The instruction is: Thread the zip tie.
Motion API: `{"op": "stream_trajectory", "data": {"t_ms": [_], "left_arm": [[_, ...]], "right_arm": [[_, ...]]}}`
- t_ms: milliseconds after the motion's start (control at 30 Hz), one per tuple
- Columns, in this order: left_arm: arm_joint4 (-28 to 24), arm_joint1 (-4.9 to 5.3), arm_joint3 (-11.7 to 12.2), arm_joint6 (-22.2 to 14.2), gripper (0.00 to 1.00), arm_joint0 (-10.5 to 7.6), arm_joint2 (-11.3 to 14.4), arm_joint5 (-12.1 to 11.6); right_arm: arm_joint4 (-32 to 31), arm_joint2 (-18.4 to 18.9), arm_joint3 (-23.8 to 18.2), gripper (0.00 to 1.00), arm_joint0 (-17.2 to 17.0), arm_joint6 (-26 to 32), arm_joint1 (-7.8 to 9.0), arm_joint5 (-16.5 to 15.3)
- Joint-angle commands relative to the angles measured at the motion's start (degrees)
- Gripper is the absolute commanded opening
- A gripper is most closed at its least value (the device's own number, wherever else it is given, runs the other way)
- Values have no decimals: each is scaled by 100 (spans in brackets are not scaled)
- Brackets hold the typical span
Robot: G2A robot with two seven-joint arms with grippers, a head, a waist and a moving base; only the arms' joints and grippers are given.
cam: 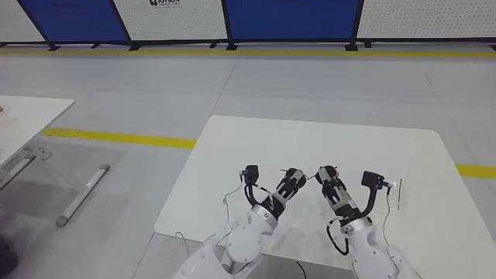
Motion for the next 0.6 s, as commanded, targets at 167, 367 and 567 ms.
{"op": "stream_trajectory", "data": {"t_ms": [167, 367, 567], "left_arm": [[0, 0, 0, 0, 0, 0, 0, 0], [0, 0, 0, 0, 0, 0, 0, 0], [-359, -26, 36, -64, 0, 18, -63, -145]], "right_arm": [[97, 21, 120, 0, 27, 13, -12, 6], [97, 21, 120, 0, 27, 13, -12, 6], [289, 72, 96, 0, -26, -60, -20, -105]]}}
